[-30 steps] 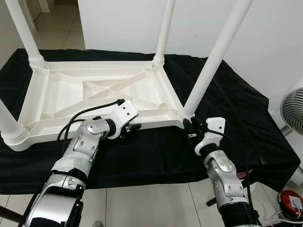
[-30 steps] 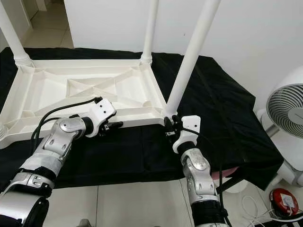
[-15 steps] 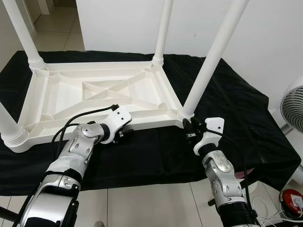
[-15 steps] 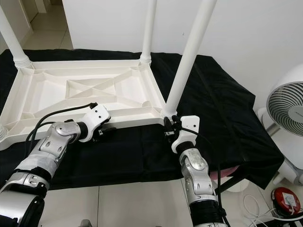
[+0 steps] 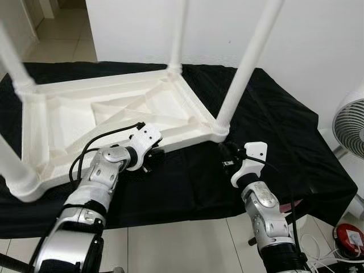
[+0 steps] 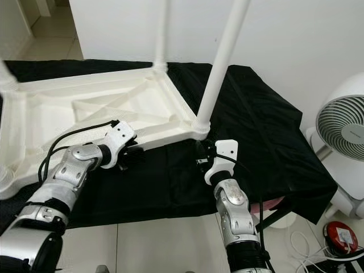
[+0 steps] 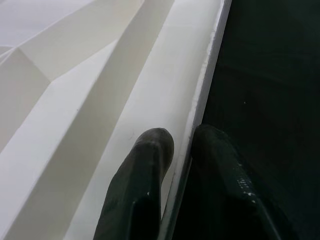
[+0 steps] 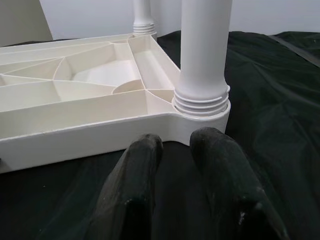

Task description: Building children table

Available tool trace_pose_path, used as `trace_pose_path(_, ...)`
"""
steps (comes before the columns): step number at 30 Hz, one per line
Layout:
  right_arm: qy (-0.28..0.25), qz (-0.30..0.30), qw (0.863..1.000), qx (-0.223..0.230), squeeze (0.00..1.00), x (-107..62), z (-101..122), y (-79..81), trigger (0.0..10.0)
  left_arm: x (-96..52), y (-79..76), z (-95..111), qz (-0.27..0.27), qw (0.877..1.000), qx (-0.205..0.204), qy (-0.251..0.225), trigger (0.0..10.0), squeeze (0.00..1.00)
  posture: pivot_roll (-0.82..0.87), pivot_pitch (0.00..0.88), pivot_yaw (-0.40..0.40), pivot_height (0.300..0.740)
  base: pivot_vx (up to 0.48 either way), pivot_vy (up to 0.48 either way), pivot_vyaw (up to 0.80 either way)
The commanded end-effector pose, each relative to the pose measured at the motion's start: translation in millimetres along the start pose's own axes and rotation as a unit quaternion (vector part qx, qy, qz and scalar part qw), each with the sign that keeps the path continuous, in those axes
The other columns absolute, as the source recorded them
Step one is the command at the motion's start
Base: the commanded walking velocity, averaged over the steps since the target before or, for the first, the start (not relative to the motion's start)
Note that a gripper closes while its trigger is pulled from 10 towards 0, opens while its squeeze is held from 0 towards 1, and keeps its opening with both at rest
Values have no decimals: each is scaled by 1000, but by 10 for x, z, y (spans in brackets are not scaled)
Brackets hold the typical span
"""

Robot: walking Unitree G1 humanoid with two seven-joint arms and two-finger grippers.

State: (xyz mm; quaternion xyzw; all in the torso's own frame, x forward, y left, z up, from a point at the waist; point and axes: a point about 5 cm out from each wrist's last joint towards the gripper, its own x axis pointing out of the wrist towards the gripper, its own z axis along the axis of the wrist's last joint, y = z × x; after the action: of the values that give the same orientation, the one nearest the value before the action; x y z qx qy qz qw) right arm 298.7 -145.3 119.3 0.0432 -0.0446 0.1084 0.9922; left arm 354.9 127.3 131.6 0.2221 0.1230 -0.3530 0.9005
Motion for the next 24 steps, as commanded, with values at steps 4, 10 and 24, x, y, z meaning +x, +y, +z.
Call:
trace_pose_path(4,-5,-2,1000,2,0,41,34,54,10000,4,78,55,204,978,-31,-26,0,0,-66,0,-67,740,0,0,0)
trace_pose_path(10,-11,-2,1000,8,0,79,58,132,10000,111,-64,181,198,978,-37,-51,0,0,-76,0,-70,740,0,0,0)
trace_pose_path(24,-24,-30,999,13,0,92,94,189,10000,237,-291,411,169,982,-35,-82,4627,0,-94,0,-49,740,0,0,0)
